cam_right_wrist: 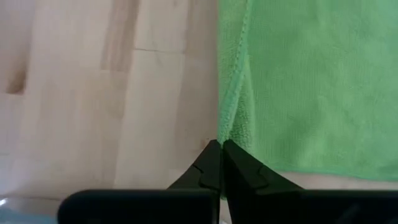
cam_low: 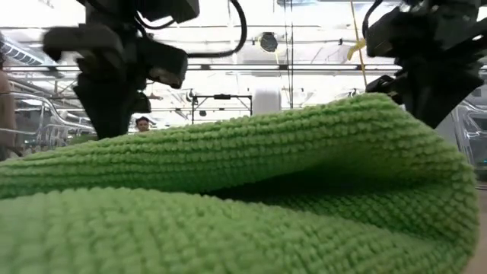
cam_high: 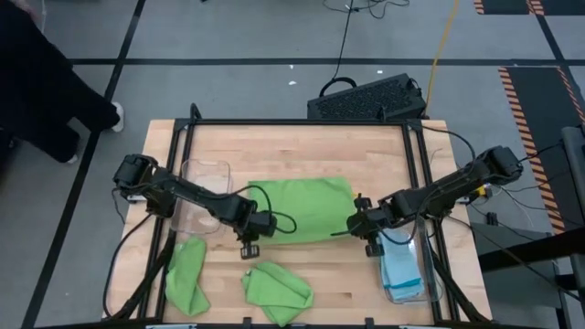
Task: Sort microfiber towel by color & place in baskets
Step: Fold the top green microfiber towel
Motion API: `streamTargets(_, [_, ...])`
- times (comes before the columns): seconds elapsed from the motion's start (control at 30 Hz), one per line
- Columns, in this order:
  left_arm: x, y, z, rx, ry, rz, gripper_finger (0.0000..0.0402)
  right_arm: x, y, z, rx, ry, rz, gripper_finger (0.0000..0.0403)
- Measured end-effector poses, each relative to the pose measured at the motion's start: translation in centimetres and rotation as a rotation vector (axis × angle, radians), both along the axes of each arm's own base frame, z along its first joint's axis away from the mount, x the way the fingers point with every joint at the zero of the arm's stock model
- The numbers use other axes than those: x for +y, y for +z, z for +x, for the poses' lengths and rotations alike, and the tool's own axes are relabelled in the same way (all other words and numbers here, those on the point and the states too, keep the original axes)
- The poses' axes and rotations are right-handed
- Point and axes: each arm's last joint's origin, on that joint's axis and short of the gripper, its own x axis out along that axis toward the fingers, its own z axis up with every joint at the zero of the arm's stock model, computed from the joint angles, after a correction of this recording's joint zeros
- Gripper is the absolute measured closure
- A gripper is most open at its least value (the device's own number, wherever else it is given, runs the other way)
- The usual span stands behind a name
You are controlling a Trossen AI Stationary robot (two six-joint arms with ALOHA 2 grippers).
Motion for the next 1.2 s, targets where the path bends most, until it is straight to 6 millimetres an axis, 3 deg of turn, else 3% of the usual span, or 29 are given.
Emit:
streamTargets(0.27, [2.3,0.0,0.0,0.043,0.035,0.05,0.0399,-1.5,-0.1,0.2,0.016,-0.063,-0.037,0.0403])
streamTargets(0.7, [4.0,0.0,0.2,0.052,0.021,0.035,0.0395,-3.3,-0.2,0.5,0.025,-0.075,-0.098,0.0403])
streamTargets(1.2, [7.3,0.8,0.8,0.021,-0.143,0.105,0.0397,-7.3,-0.2,0.7,0.049,-0.059,-0.201,0.0403])
